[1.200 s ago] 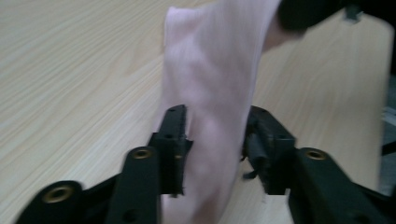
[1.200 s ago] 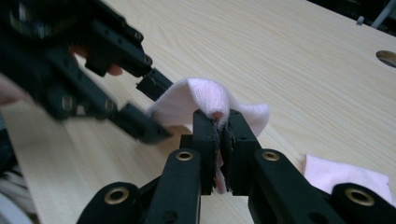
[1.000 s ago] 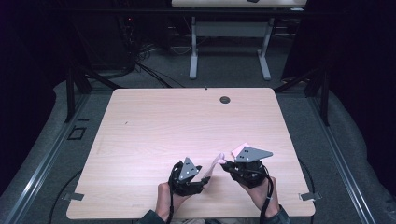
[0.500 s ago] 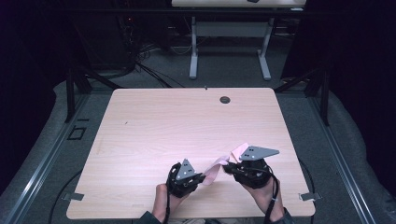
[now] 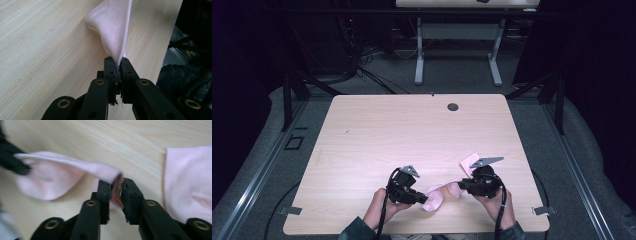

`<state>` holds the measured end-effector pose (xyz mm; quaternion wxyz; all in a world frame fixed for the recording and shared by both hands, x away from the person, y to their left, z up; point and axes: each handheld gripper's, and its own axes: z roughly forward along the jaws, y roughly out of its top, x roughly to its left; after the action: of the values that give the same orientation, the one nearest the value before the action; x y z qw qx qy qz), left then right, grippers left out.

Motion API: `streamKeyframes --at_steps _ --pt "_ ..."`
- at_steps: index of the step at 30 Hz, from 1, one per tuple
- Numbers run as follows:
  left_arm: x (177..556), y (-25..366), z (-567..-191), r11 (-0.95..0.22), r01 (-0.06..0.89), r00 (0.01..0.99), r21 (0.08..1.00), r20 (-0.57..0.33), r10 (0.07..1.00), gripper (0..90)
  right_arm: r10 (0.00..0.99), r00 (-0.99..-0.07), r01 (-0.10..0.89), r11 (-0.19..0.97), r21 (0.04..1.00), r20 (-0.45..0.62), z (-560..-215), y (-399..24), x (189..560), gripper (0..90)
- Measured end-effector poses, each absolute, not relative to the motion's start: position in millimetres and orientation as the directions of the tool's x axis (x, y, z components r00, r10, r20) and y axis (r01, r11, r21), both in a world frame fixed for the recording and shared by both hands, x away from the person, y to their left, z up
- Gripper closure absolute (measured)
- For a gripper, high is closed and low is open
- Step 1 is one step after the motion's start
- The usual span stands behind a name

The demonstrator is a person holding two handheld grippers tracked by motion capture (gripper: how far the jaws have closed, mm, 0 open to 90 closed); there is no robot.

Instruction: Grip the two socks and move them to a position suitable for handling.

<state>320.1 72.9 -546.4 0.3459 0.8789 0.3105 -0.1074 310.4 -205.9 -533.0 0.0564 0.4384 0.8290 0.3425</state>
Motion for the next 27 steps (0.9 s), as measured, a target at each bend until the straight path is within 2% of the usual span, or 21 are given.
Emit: streamKeyframes --at_steps 5,9,13,16,18,19,23,27 --pt "332.3 77.1 -551.3 -0.560 0.646 0.763 0.519 -0.407 0.502 81.0 0.762 -0.619 0.682 0.400 0.613 0.192 -554.7 -199.5 333.9 69.7" --pt "340.7 82.3 -554.1 -0.546 0.663 0.747 0.511 -0.415 0.519 74.4 0.743 -0.644 0.653 0.411 0.636 0.182 -559.1 -196.6 339.6 67.7" --pt "345.7 89.8 -558.3 -0.520 0.688 0.724 0.505 -0.438 0.532 68.8 0.719 -0.670 0.636 0.426 0.643 0.186 -560.2 -196.1 346.1 60.3" --pt "345.1 92.8 -560.9 -0.521 0.687 0.725 0.506 -0.429 0.539 68.5 0.694 -0.690 0.619 0.417 0.666 0.207 -560.2 -194.9 352.1 56.8" --pt "344.4 93.4 -562.9 -0.527 0.684 0.728 0.504 -0.418 0.544 71.4 0.671 -0.709 0.603 0.419 0.679 0.216 -560.0 -192.7 354.6 56.6" --pt "344.3 93.5 -564.0 -0.529 0.684 0.728 0.503 -0.420 0.542 76.4 0.653 -0.721 0.596 0.415 0.688 0.231 -559.7 -191.9 356.7 59.8" --pt "346.6 96.9 -565.7 -0.518 0.687 0.725 0.509 -0.441 0.529 85.9 0.622 -0.737 0.593 0.410 0.693 0.263 -558.6 -190.8 361.9 82.7" --pt "346.4 100.2 -563.8 -0.513 0.687 0.725 0.514 -0.442 0.527 87.6 0.621 -0.746 0.580 0.430 0.692 0.239 -554.0 -189.8 355.5 87.1"
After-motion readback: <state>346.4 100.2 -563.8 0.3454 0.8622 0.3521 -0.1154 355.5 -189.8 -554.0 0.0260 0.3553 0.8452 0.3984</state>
